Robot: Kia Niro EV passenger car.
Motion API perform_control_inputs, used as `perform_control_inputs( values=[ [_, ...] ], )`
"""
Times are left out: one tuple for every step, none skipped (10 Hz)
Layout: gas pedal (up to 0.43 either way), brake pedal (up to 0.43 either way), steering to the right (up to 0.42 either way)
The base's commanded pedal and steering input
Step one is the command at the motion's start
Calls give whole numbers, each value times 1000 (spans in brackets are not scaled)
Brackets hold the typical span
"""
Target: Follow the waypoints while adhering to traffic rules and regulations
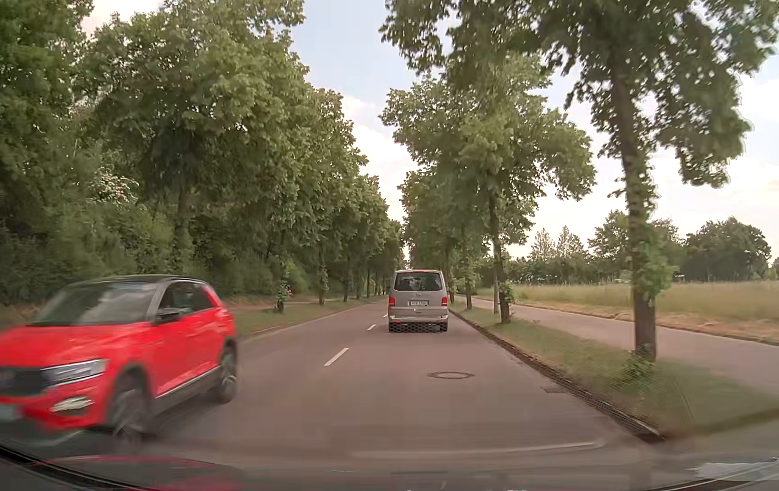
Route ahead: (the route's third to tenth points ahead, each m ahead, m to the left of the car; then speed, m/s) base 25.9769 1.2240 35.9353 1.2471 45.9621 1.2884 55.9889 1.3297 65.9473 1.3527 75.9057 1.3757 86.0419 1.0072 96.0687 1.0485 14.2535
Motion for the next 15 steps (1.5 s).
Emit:
perform_control_inputs(
  values=[
    [189,12,-4],
    [189,6,-4],
    [189,12,-4],
    [189,12,-4],
    [189,12,-4],
    [189,6,-4],
    [189,12,-3],
    [189,12,-3],
    [189,12,-2],
    [189,12,-2],
    [189,12,-2],
    [189,12,-2],
    [189,6,-2],
    [189,6,-2],
    [189,12,-2]
  ],
)
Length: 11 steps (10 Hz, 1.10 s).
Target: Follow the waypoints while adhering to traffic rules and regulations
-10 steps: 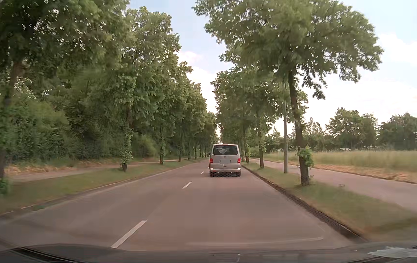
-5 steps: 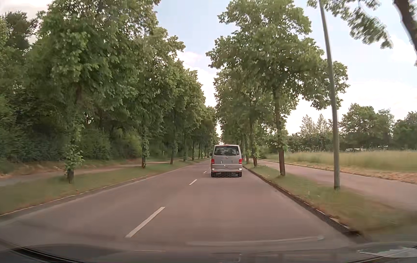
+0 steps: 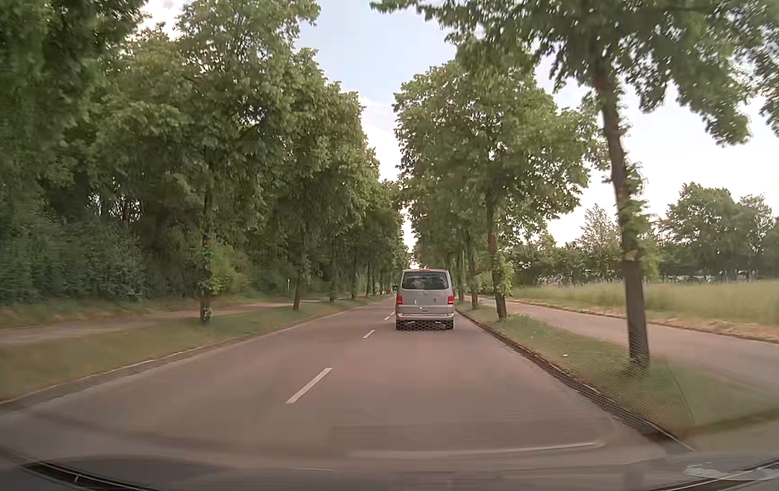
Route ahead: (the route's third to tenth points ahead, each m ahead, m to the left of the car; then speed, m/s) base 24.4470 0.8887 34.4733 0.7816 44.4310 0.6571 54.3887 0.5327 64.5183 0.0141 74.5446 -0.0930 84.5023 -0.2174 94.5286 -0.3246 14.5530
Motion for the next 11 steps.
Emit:
perform_control_inputs(
  values=[
    [189,12,-1],
    [189,12,-1],
    [177,6,-1],
    [169,6,-1],
    [150,12,-1],
    [138,6,-1],
    [130,6,-1],
    [118,6,-1],
    [118,12,-1],
    [118,12,-1],
    [110,12,-1]
  ],
)
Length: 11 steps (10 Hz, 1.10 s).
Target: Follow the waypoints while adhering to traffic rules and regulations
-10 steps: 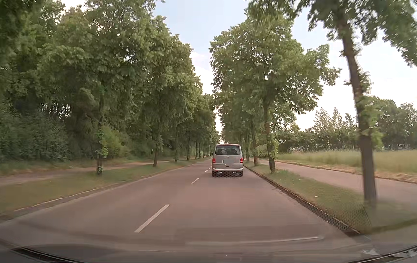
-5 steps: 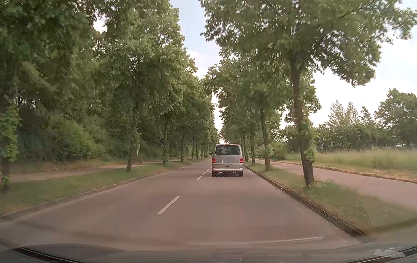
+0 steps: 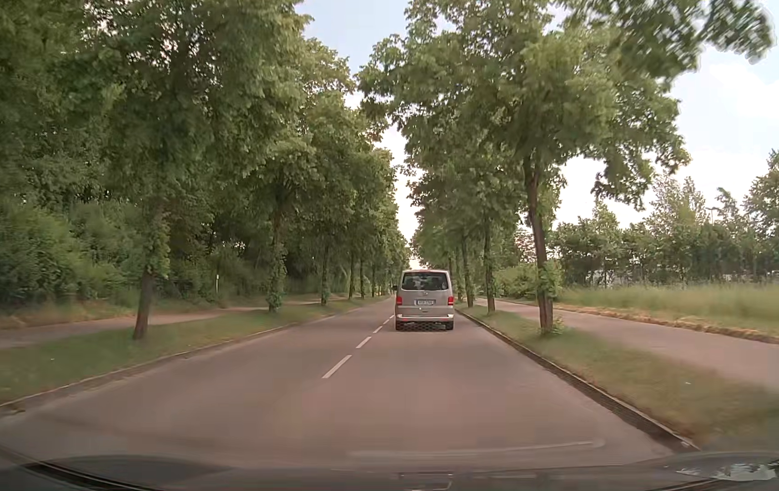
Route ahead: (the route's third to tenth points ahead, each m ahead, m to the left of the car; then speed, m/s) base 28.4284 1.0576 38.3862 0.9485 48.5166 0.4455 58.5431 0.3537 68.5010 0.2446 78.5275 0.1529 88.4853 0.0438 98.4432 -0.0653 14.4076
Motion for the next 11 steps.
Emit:
perform_control_inputs(
  values=[
    [110,12,-1],
    [110,6,-1],
    [110,12,-1],
    [110,6,-1],
    [110,12,-1],
    [110,12,-1],
    [110,12,-1],
    [118,12,0],
    [130,12,0],
    [130,12,0],
    [138,12,0]
  ],
)
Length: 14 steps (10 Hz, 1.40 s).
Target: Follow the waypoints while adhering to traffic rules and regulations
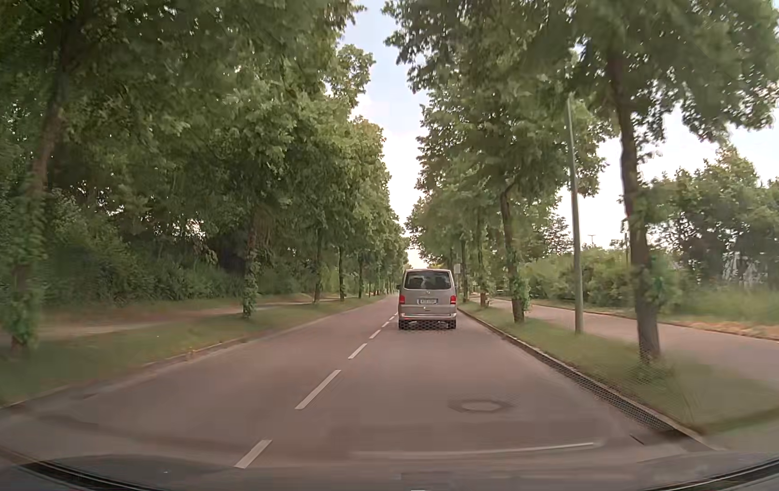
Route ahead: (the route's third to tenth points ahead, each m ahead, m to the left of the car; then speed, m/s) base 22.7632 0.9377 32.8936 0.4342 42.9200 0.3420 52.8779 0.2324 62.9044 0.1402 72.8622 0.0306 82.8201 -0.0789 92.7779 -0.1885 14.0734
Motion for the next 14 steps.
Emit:
perform_control_inputs(
  values=[
    [150,12,0],
    [150,12,0],
    [150,12,0],
    [150,6,0],
    [157,12,1],
    [157,12,1],
    [157,12,1],
    [157,12,1],
    [157,12,1],
    [157,12,1],
    [157,12,1],
    [157,12,1],
    [157,12,1],
    [157,6,1]
  ],
)
